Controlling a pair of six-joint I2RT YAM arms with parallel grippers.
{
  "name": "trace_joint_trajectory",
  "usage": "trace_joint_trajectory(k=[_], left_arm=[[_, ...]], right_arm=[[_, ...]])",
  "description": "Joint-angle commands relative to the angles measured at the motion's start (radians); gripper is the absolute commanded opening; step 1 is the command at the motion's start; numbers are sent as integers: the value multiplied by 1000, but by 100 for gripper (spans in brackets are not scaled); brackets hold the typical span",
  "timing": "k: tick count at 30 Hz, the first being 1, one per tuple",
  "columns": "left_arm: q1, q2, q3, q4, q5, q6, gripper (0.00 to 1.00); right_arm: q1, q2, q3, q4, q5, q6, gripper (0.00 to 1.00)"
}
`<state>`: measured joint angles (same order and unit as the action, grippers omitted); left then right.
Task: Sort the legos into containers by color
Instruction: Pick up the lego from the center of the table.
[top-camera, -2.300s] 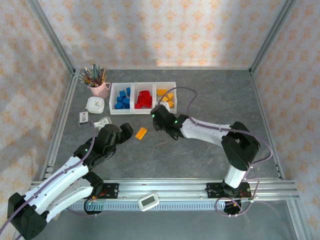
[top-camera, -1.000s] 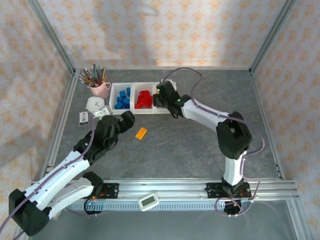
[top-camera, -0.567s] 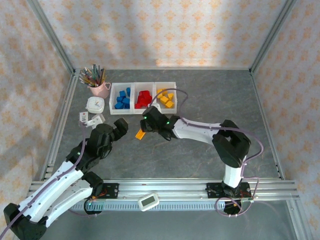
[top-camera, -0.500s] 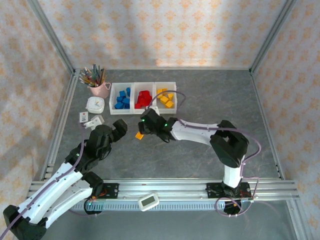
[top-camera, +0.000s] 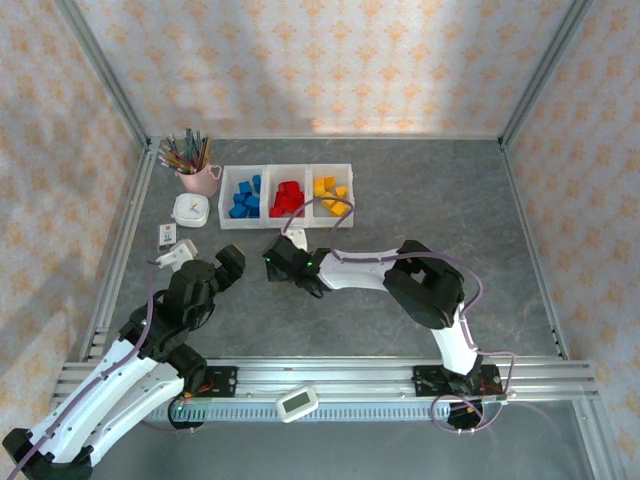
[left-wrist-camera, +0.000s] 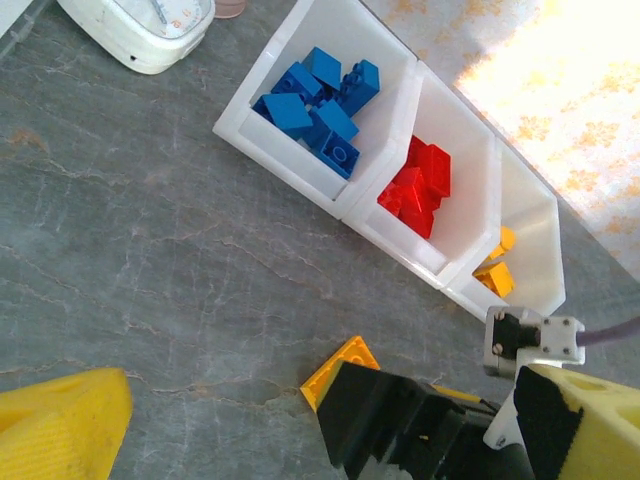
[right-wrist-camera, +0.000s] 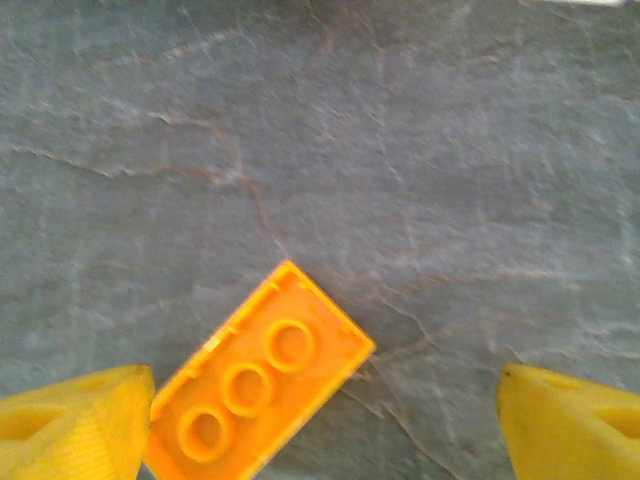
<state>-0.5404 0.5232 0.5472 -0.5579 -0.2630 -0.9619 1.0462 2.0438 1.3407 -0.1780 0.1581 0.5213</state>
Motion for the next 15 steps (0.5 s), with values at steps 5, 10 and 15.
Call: trace_joint_trajectory(k=[5, 10, 15], left_arm=[[11, -2, -12, -36, -32, -10, 99], [11, 4, -12, -30, -30, -8, 99], [11, 4, -13, -24, -26, -9, 99]], right_arm=[[14, 84, 103, -63, 112, 42, 87], [15, 98, 113, -125, 147, 49, 85], [26, 51, 72, -157, 189, 48, 78]])
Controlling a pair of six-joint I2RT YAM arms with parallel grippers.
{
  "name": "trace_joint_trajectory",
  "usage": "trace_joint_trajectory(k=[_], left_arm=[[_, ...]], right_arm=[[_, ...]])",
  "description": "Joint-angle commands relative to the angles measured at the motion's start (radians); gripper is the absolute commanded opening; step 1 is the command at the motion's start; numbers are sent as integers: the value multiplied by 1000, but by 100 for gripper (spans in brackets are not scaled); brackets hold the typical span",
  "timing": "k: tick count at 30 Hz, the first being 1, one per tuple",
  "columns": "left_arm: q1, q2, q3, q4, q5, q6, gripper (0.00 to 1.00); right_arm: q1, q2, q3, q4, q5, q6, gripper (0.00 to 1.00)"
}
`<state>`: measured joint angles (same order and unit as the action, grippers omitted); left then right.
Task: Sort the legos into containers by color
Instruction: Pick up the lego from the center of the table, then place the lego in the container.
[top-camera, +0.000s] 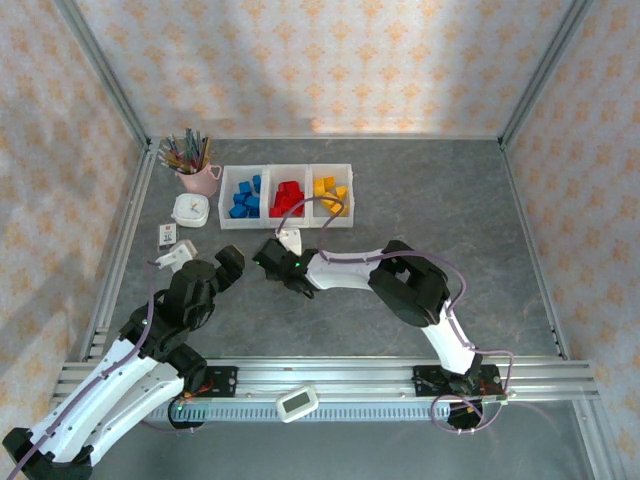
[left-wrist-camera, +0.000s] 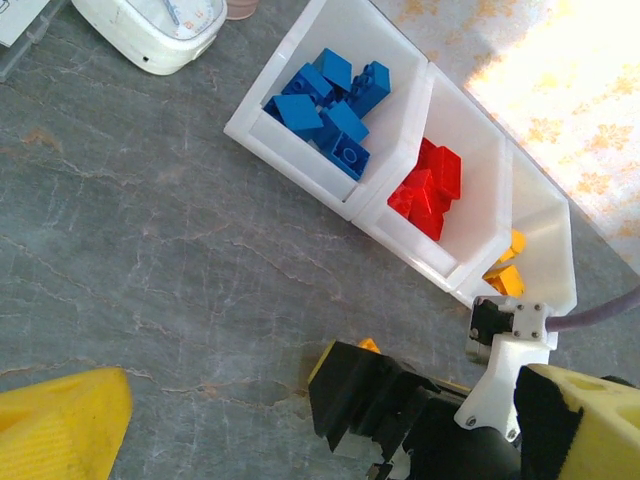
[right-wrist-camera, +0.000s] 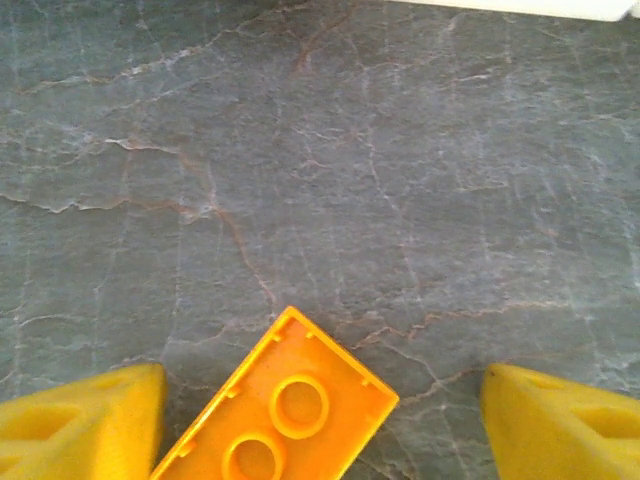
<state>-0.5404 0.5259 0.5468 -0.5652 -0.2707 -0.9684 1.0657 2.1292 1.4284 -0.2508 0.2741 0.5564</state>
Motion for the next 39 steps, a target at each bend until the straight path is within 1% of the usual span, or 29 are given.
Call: trace_joint_trajectory(k=[1, 8, 10, 12, 14, 18, 19, 24, 28, 31, 34, 39], left_arm=[[11, 2, -15, -15, -18, -1, 99], [11, 20, -13, 11, -11, 7, 99], [11, 29, -9, 14, -3, 8, 99], [11, 34, -2, 12, 5, 10, 99], [11, 33, -1, 5, 2, 10, 99], [11, 26, -2, 9, 7, 9, 99], [10, 27, -2, 10, 8, 8, 99], [11, 34, -5, 20, 12, 7, 99], [11, 37, -4, 22, 11, 8, 99], [11, 40, 1, 22, 12, 11, 99], [11, 49, 7, 44, 17, 17, 99], [10, 103, 34, 94, 34, 49, 99]], right_arm=[[7, -46, -24, -91, 73, 12, 76], [7, -90, -63, -96, 43, 0, 62], [7, -84, -51, -114, 23, 7, 61], [7, -86, -50, -126, 8, 18, 64], [7, -98, -66, -122, 1, 26, 64], [7, -111, -88, -123, 6, 31, 59], [7, -110, -92, -122, 4, 32, 57], [5, -91, -91, -98, -25, 28, 41], [4, -97, -86, -77, -32, 7, 35], [-6, -127, -81, -75, -29, -15, 32], [-30, -189, -83, -71, -24, -43, 32], [-111, -296, -80, -53, 9, -114, 32]])
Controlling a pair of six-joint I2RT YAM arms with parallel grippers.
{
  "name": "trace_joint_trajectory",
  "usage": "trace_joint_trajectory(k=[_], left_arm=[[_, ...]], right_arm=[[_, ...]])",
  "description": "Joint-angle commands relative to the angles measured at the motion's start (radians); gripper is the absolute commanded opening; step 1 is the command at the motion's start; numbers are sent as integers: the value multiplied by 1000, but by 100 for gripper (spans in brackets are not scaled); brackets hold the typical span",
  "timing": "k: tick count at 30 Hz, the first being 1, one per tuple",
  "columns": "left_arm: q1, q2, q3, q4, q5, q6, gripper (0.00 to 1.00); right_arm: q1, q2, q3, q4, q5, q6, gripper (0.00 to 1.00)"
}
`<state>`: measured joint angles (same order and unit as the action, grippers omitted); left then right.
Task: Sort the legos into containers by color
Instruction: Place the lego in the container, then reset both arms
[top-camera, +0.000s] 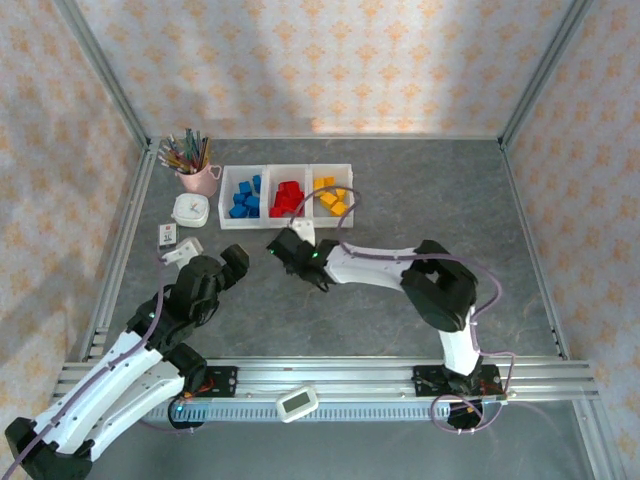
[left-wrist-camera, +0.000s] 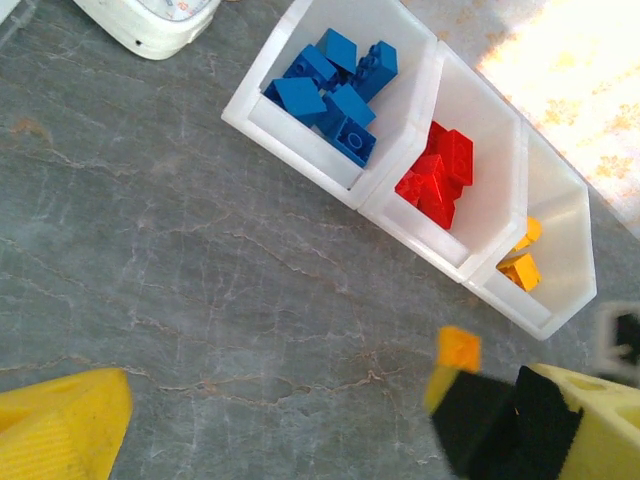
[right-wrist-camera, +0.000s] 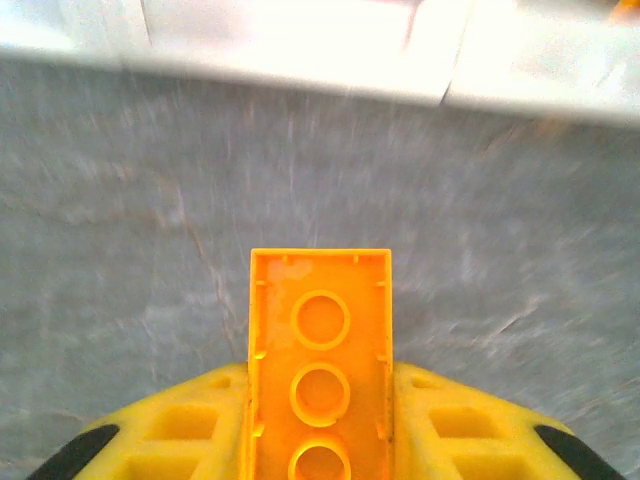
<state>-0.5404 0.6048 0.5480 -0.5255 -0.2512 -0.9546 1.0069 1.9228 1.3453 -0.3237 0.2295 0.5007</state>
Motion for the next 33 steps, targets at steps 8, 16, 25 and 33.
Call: trace_joint_trajectory(k=[8, 16, 25, 33], left_arm=[[11, 162, 71, 170, 40, 78, 99], [11, 302, 121, 272, 43, 106, 99], [39, 379, 160, 308, 40, 139, 99], [177, 363, 181, 330, -165, 281, 99]], right_arm=[[-228, -77, 83, 68, 45, -169, 33], [-321, 81, 234, 82, 40, -213, 35], [-360, 106, 357, 45, 52, -259, 65], [-468, -273, -28, 156, 148, -209, 100]])
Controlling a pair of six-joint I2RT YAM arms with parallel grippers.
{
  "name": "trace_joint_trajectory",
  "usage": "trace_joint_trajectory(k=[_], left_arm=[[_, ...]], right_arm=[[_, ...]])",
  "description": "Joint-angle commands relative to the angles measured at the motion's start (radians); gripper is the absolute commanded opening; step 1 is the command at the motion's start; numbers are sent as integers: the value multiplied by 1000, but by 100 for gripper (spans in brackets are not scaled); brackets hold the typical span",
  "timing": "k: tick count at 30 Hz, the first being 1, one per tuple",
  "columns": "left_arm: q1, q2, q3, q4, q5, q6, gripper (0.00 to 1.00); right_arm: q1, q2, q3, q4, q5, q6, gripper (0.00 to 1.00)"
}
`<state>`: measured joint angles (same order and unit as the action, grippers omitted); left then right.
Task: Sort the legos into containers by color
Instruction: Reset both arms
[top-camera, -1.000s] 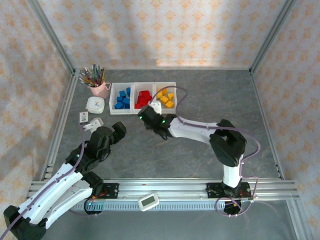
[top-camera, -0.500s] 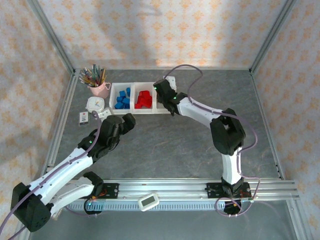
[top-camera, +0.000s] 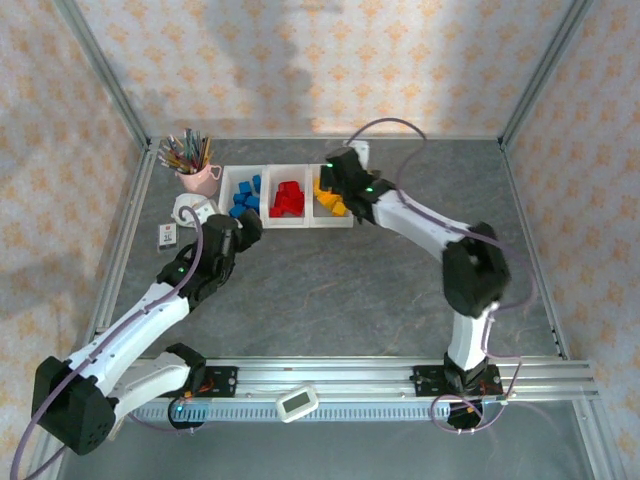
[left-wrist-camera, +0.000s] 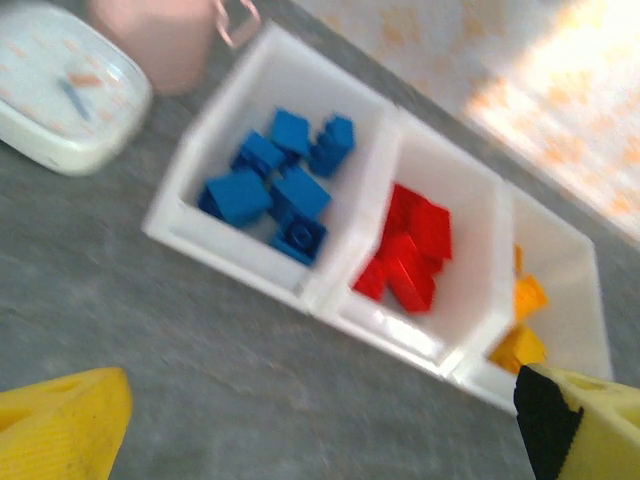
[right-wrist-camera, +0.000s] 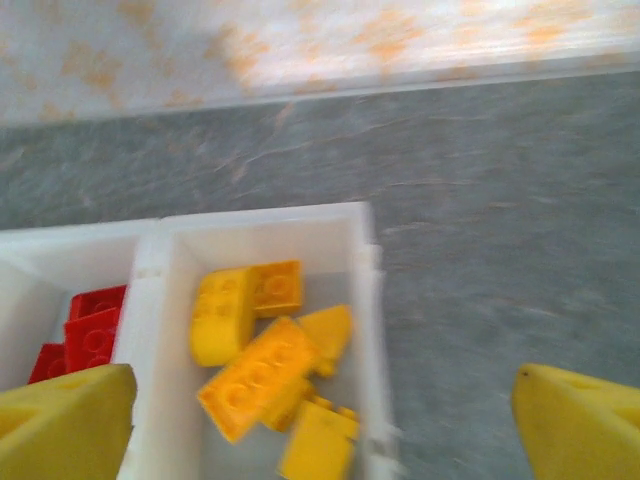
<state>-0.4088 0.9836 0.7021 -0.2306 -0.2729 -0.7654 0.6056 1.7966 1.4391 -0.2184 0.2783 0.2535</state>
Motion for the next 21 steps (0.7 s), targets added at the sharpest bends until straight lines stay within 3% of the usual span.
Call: trace_joint_trajectory(k=[1, 3, 6, 9, 12, 18, 21], left_arm=[[74, -16, 15, 63, -201, 129, 99], [128, -13, -41, 159, -305, 228, 99], [243, -1, -165, 377, -344, 369, 99], [318, 16, -330, 691, -263, 556, 99], [348, 66, -464, 983, -210, 650, 99], [360, 285, -565, 1398, -19, 697, 99], [361, 363, -541, 1489, 47, 738, 99]], right_arm=[[-109, -206, -215, 84, 125, 66, 100], [-197, -310, -390, 146, 171, 114, 100], [-314, -449, -686, 359, 278, 99, 100], [-415, -510, -906, 589, 255, 26, 100], [-447, -509, -1052, 821, 253, -97, 100], [-556, -502, -1192, 1171, 9, -190, 100], [-603, -457, -1228, 1323, -141, -203, 100]])
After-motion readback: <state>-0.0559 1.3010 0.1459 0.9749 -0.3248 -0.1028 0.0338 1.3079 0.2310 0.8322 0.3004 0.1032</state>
